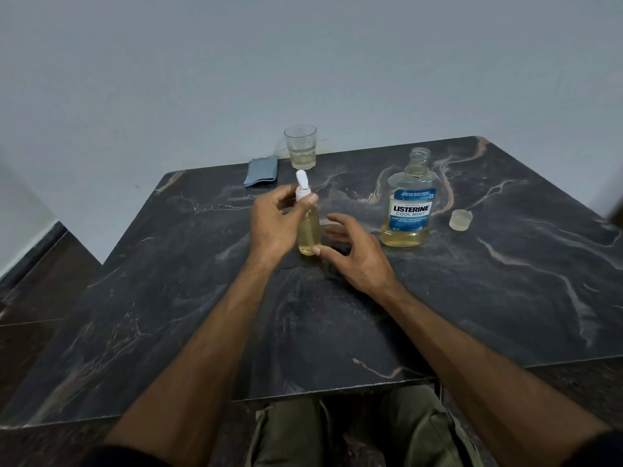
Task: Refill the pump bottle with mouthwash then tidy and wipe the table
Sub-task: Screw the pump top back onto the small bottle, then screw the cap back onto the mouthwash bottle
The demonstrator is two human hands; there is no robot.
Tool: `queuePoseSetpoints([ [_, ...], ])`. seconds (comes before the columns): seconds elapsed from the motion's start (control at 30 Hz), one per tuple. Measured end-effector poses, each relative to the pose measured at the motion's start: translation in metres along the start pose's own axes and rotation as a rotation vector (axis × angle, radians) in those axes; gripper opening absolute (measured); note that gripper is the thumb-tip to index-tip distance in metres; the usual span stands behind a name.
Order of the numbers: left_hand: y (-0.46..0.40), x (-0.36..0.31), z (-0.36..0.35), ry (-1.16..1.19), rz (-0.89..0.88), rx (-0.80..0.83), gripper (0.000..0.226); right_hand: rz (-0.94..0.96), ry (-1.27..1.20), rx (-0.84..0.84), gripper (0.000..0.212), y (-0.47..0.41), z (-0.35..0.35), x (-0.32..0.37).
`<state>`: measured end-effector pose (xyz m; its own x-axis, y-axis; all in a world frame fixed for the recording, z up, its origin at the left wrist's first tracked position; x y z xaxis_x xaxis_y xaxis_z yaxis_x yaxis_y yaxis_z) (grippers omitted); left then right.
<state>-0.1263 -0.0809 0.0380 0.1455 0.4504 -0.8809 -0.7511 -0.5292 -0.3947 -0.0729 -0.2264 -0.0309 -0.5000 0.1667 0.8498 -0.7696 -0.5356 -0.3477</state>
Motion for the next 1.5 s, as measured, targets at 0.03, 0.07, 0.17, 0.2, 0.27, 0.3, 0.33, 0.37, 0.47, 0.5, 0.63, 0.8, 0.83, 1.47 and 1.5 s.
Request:
queuePoseSetpoints([
  [0.03, -0.001, 0.0, 0.003, 0.0, -0.002, -0.006, 0.023, -0.004, 0.007, -0.016, 0.063, 0.0, 0.001, -0.001],
  [0.07, -0.002, 0.0, 0.005, -0.002, 0.0, -0.012, 0.022, -0.01, 0.009, -0.024, 0.06, -0.001, 0.001, -0.001],
  [0.17, -0.003, 0.004, 0.008, -0.005, 0.016, -0.024, 0.019, -0.006, 0.019, -0.044, 0.054, -0.001, 0.001, -0.003],
  [0.2, -0.003, 0.005, 0.008, -0.008, 0.023, -0.025, 0.02, -0.002, 0.029, -0.049, 0.053, -0.001, 0.001, -0.003],
  [0.27, -0.003, 0.009, 0.008, -0.006, 0.032, -0.026, 0.02, 0.0, 0.04, -0.053, 0.053, -0.001, 0.001, -0.004],
  [0.3, -0.003, 0.01, 0.009, -0.001, 0.037, -0.026, 0.019, -0.001, 0.039, -0.055, 0.053, -0.002, 0.001, -0.004],
  [0.33, -0.003, 0.012, 0.009, 0.003, 0.044, -0.028, 0.018, -0.003, 0.038, -0.055, 0.053, -0.002, 0.002, -0.005],
  [0.37, -0.003, 0.013, 0.01, 0.006, 0.051, -0.031, 0.018, -0.004, 0.039, -0.054, 0.053, -0.002, 0.002, -0.005],
  [0.47, -0.003, 0.015, 0.011, 0.017, 0.058, -0.036, 0.018, -0.004, 0.04, -0.049, 0.055, -0.002, 0.002, -0.005],
  [0.5, -0.003, 0.015, 0.011, 0.018, 0.057, -0.033, 0.018, -0.004, 0.038, -0.047, 0.055, -0.002, 0.002, -0.005],
  [0.63, -0.002, 0.017, 0.01, 0.008, 0.061, -0.009, 0.025, -0.007, 0.037, -0.045, 0.056, -0.002, 0.002, -0.004],
  [0.8, 0.004, 0.017, 0.013, 0.002, 0.093, 0.004, 0.038, -0.012, 0.02, -0.055, 0.055, -0.001, 0.002, -0.003],
  [0.83, 0.006, 0.016, 0.014, -0.003, 0.104, -0.003, 0.045, -0.017, 0.014, -0.061, 0.055, 0.0, 0.003, -0.003],
  [1.47, 0.068, -0.006, -0.078, -0.011, 0.008, 0.072, 0.042, 0.005, 0.186, -0.325, 0.013, 0.047, 0.12, -0.026],
  [1.5, 0.065, -0.007, -0.088, -0.011, 0.024, 0.081, 0.045, -0.002, 0.213, -0.347, 0.012, 0.048, 0.131, -0.03],
])
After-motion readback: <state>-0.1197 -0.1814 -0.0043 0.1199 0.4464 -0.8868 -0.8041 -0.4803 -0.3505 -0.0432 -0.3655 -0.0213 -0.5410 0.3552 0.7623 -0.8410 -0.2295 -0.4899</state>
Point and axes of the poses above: each hand's wrist, its own y-axis away from the middle knuckle, its own z-axis out of the back of the hand, x = y × z, the point moved 4 cm from there along -y, towards the middle knuckle, and after that the axes turned 1 degree about -y, right-handed, at the moved point
